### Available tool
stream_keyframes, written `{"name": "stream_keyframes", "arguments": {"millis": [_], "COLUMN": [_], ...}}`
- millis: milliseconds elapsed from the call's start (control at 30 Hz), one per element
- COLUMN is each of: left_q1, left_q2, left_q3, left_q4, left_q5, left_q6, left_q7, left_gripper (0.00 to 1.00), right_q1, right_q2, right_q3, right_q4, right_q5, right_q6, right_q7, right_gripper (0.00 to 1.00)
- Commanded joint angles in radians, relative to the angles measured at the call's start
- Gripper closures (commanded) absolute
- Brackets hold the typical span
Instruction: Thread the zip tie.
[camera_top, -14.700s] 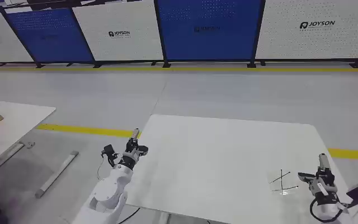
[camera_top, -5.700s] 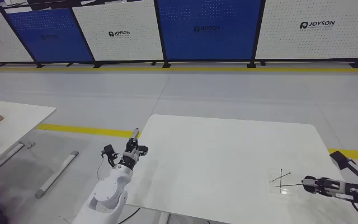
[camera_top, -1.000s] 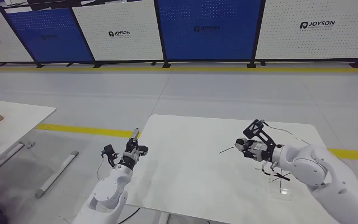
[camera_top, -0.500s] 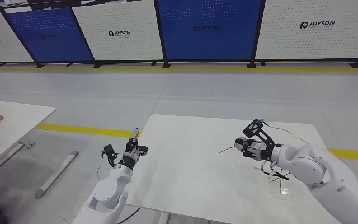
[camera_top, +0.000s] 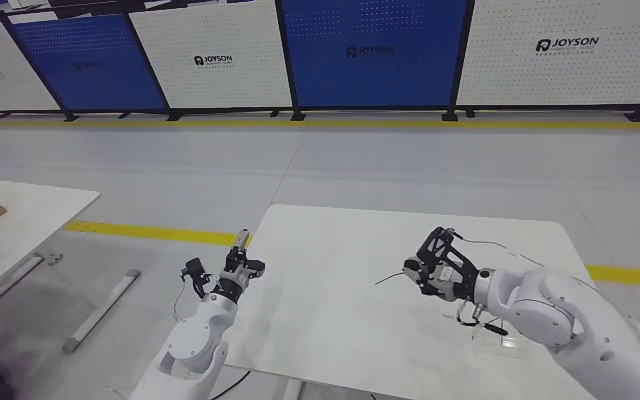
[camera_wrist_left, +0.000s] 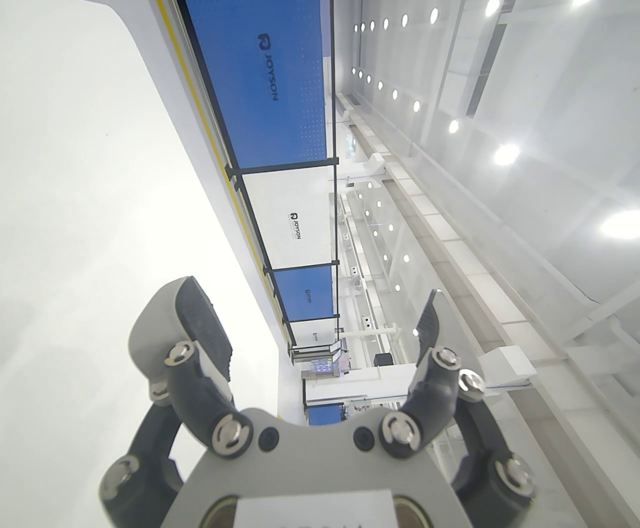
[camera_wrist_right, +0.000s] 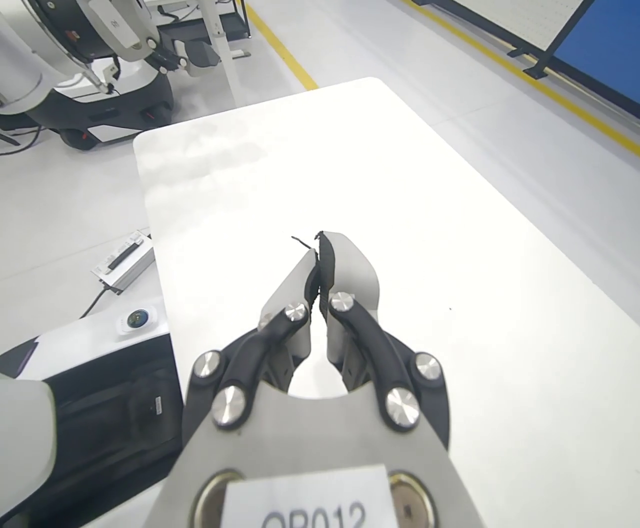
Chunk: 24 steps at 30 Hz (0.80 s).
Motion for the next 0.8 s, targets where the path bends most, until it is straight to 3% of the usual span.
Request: {"name": "stream_keyframes", "arguments": {"millis": [0,67,500,600,767], "left_q1": [0.0,0.0,0.0,0.0,0.0], "left_q2": [0.0,0.0,0.0,0.0,0.0], "left_q3": [0.0,0.0,0.0,0.0,0.0], "left_q4": [0.0,0.0,0.0,0.0,0.0], "left_q5": [0.0,0.0,0.0,0.0,0.0], "left_q6": [0.0,0.0,0.0,0.0,0.0], "left_q7": [0.0,0.0,0.0,0.0,0.0], "left_gripper": [0.0,0.0,0.0,0.0,0.0], "right_q1": [0.031,0.057,0.057,0.041,0.065], "right_q2": [0.006,0.007,0.007,0.006,0.014], "right_q3": [-0.032,-0.059,-0.059,-0.054,-0.081], "right_q4": [0.032,0.063,0.063,0.04,0.021], "right_q5": [0.015,0.017,0.017,0.032,0.05], "right_q6": [0.0,0.0,0.0,0.0,0.0], "right_q7": [-0.021,-0.025,-0.025,-0.049,-0.088], "right_gripper": [1.0,1.0,1.0,1.0,1.0]}}
